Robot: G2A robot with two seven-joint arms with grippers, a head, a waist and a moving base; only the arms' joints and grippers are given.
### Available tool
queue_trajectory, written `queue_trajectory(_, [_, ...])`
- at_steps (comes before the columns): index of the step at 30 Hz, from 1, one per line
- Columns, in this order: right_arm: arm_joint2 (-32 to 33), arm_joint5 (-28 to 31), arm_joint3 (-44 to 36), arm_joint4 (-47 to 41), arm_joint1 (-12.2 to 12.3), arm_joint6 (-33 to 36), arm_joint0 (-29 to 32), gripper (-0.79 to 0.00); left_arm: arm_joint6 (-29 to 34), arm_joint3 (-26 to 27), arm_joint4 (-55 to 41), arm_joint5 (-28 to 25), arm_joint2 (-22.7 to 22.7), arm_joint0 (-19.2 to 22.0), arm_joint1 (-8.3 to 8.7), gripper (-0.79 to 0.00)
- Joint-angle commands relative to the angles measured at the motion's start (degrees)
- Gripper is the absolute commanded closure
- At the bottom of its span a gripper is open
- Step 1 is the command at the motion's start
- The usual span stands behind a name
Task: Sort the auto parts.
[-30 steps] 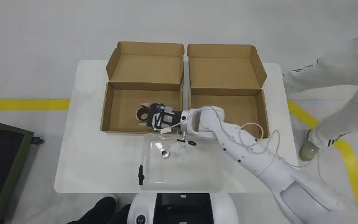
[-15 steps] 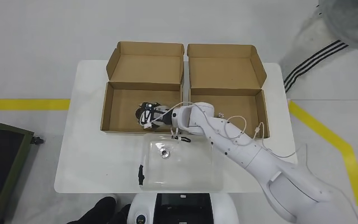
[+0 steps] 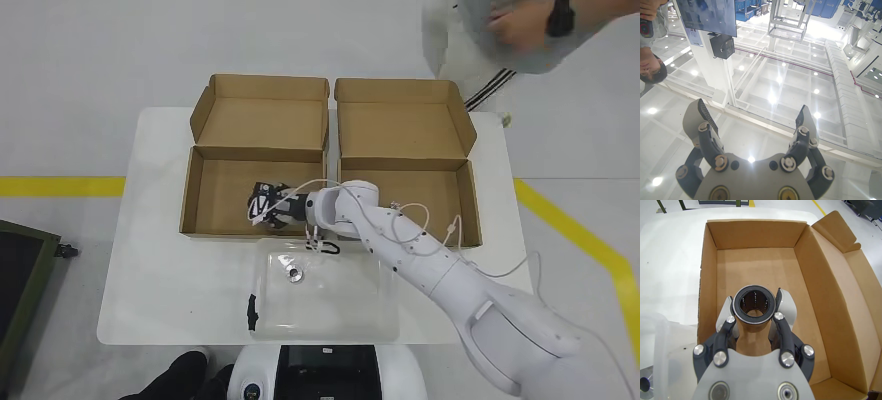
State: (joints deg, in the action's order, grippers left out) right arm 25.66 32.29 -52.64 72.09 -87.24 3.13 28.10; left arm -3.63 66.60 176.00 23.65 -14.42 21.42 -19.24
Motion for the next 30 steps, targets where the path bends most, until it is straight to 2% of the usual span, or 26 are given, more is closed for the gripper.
queue_trajectory(1, [0.27, 0.27, 0.37, 0.08, -0.13, 0.03, 0.14, -0.616, 0.0, 0.0, 0.0, 0.0, 0.0, 0.0, 0.0, -0.785])
queue_trajectory(2, [0.46, 0.32, 0.49, 0.19, -0.17, 0.04, 0.21, -0.785, 0.0, 0.0, 0.0, 0.0, 0.0, 0.0, 0.0, -0.785])
queue_trajectory(7, [2.04, 0.9, -0.88, 0.93, 0.04, 0.08, 0.24, -0.785, 0.0, 0.0, 0.0, 0.0, 0.0, 0.0, 0.0, -0.785])
queue_trajectory(12, [4.54, 2.5, -6.43, 2.22, 1.17, 1.35, 0.89, -0.785, 0.0, 0.0, 0.0, 0.0, 0.0, 0.0, 0.0, -0.785])
queue_trajectory(19, [9.85, 5.72, -20.15, 3.41, 3.95, 7.69, 4.51, -0.785, 0.0, 0.0, 0.0, 0.0, 0.0, 0.0, 0.0, -0.785])
queue_trajectory(30, [20.32, 12.81, -42.69, 2.73, 8.97, 20.85, 16.14, -0.785, 0.0, 0.0, 0.0, 0.0, 0.0, 0.0, 0.0, -0.785])
